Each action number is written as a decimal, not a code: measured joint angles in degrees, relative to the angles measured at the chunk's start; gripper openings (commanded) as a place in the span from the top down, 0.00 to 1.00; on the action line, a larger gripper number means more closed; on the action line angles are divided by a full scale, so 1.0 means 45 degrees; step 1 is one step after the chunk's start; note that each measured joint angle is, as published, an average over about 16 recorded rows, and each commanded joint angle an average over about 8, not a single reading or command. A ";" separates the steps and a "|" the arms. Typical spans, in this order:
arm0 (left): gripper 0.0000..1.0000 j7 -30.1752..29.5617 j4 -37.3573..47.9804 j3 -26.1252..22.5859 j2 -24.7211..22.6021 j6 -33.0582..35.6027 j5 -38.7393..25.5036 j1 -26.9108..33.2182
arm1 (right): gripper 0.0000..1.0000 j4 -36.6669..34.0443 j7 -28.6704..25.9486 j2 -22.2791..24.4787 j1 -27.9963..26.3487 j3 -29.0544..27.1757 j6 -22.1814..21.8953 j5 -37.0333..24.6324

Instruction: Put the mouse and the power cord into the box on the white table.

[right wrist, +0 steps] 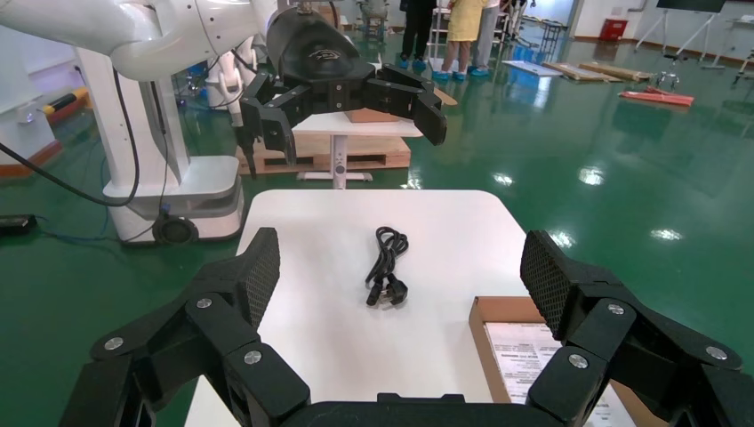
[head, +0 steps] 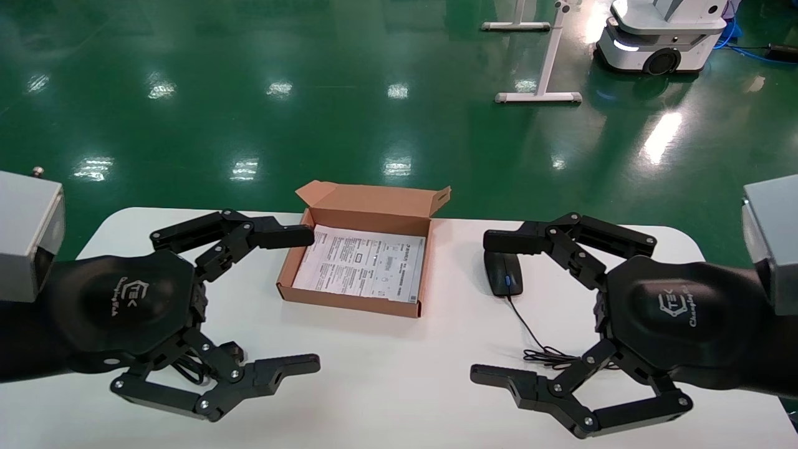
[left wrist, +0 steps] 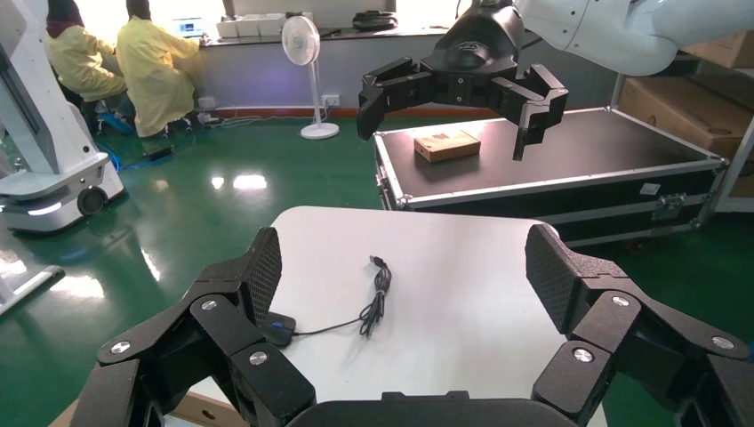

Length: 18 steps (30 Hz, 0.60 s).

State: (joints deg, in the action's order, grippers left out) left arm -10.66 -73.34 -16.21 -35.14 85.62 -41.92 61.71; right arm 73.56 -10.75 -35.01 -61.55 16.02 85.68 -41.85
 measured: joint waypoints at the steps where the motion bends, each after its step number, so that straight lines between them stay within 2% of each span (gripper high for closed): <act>1: 0.00 0.0000 0.0000 0.0000 0.0000 0.0000 0.0000 0.0000 | 0.00 0.0000 0.0000 0.0000 0.0000 0.0000 0.0000 0.0000; 18: 0.00 -0.0002 -0.0016 -0.0013 0.0001 0.0021 -0.0018 -0.0001 | 0.00 -0.0024 0.0015 -0.0007 -0.0015 0.0014 -0.0001 -0.0006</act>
State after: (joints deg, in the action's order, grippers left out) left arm -10.67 -73.41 -16.26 -35.13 85.71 -42.00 61.71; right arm 73.45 -10.68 -35.04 -61.62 16.08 85.67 -41.88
